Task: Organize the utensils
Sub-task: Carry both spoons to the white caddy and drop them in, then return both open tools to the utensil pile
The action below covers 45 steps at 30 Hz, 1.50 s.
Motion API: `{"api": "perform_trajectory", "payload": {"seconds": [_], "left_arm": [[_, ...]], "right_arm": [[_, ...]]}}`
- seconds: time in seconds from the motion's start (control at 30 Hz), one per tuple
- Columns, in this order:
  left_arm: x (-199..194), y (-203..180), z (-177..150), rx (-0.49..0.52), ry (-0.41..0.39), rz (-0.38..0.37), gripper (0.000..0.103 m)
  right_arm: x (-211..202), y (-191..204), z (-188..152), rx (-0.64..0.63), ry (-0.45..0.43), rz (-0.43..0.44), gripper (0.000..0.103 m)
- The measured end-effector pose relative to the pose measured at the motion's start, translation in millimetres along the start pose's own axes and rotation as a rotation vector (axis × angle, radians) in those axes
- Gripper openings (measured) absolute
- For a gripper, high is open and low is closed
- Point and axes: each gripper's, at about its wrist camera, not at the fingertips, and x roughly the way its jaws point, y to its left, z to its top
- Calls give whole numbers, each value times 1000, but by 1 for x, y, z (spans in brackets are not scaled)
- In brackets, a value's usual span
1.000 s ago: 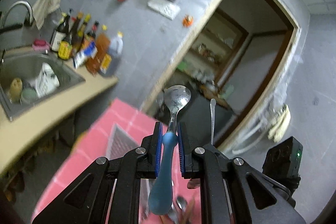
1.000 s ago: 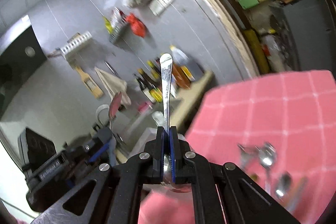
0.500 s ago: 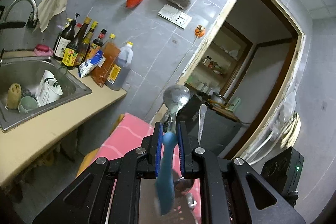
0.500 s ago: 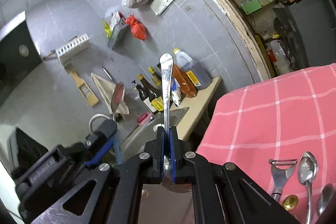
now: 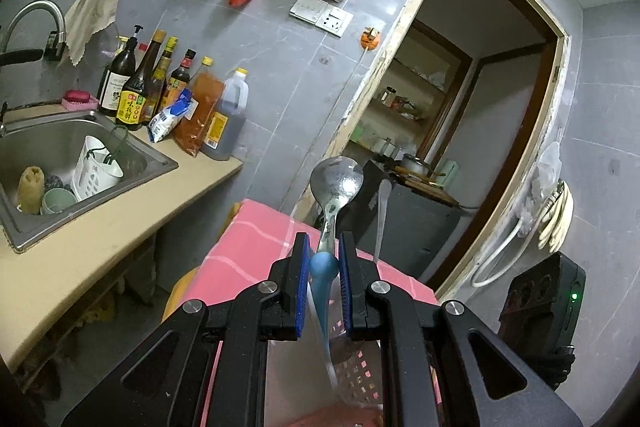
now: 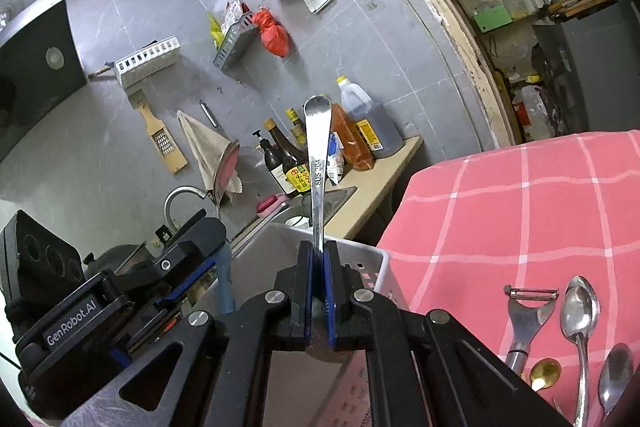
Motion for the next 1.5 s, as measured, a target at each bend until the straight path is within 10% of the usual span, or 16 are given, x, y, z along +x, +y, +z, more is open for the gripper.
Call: {"api": "perform_trajectory", "payload": {"seconds": [0.47, 0.67, 0.87, 1.27, 1.5], "left_arm": [[-8, -1, 0, -13, 6, -20, 11], [-18, -20, 1, 31, 7, -6, 13], [-37, -62, -13, 119, 65, -30, 47], [-9, -123, -103, 172, 505, -97, 53], [40, -132, -124, 166, 616, -34, 53]], "right_arm": [[-24, -3, 10, 6, -29, -30, 20], [-61, -9, 18, 9, -50, -110, 45], [-119, -20, 20, -18, 16, -257, 73], [-198, -85, -16, 89, 292, -529, 85], [-192, -120, -25, 176, 370, -491, 65]]}}
